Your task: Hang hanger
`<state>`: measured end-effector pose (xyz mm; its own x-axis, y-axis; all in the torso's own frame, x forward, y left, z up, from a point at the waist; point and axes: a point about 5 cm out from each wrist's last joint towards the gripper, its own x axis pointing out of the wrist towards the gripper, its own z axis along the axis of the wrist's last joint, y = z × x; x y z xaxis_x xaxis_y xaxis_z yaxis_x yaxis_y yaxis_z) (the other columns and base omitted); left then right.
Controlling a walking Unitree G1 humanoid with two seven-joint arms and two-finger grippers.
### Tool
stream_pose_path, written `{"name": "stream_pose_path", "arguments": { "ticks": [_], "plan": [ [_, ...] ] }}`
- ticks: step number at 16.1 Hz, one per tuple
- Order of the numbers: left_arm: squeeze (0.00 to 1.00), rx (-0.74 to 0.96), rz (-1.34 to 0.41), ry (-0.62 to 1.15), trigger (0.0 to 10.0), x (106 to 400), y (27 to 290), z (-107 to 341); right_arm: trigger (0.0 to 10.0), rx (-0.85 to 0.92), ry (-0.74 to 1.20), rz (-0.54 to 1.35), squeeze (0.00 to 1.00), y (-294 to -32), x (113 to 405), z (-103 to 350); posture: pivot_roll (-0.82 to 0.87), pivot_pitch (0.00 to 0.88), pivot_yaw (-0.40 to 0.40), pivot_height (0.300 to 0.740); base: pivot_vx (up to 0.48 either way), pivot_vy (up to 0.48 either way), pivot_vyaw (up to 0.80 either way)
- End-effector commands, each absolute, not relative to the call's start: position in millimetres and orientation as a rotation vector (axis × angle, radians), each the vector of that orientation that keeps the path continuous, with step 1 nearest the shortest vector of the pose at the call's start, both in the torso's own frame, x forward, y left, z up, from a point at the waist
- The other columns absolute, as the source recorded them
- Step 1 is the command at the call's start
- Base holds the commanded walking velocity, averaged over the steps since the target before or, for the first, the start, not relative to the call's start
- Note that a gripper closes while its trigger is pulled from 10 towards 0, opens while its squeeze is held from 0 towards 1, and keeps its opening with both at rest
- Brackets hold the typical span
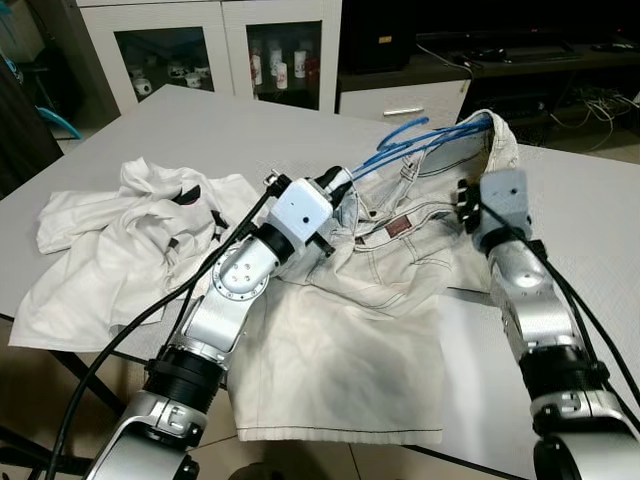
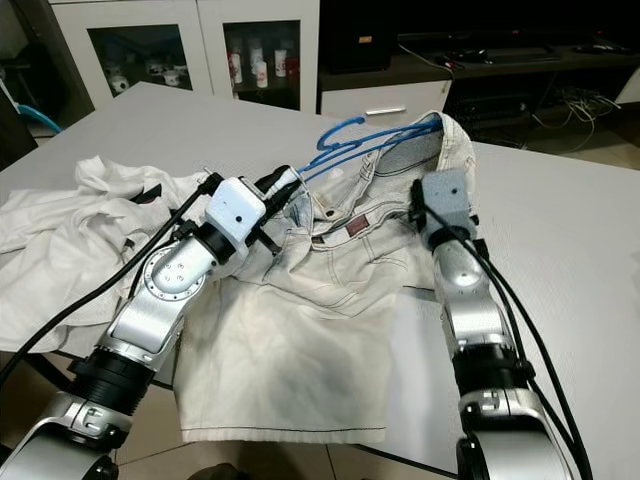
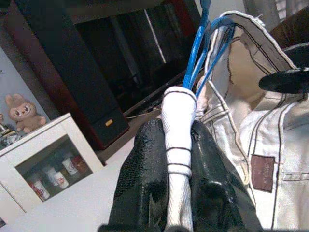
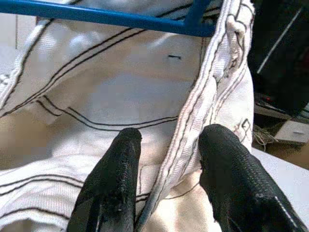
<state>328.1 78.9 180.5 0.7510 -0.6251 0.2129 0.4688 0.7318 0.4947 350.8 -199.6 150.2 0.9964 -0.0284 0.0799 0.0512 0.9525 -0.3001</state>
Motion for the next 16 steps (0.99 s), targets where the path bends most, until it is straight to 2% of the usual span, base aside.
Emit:
{"name": "stream_pose_path", "arguments": {
  "ticks": [1,6,9,12,16],
  "plan": [
    [0.00,0.413,-0.594,-0.420,10.0,331,81,191,10.0,-0.320,-0.095,-0.042,0.00,-204,350,158,0.04,0.000,-0.024,0.723,0.000,0.000,0.00],
    [0.00,0.447,-0.655,-0.409,10.0,328,76,186,10.0,-0.348,-0.170,-0.123,0.00,-221,349,177,0.03,0.000,-0.020,0.723,0.000,0.000,0.00],
    [0.00,0.474,-0.705,-0.406,10.0,322,71,180,10.0,-0.373,-0.229,-0.120,0.00,-210,363,198,0.04,0.000,-0.026,0.723,0.000,0.000,0.00],
    [0.00,0.466,-0.729,-0.423,10.0,319,68,182,10.0,-0.377,-0.191,-0.093,0.00,-205,376,195,0.05,0.000,-0.035,0.723,0.000,0.000,0.00],
    [0.00,0.470,-0.738,-0.437,10.0,313,70,181,10.0,-0.422,-0.124,-0.171,0.00,-219,385,193,0.08,0.000,-0.048,0.723,0.000,0.000,0.00]
  ]
}}
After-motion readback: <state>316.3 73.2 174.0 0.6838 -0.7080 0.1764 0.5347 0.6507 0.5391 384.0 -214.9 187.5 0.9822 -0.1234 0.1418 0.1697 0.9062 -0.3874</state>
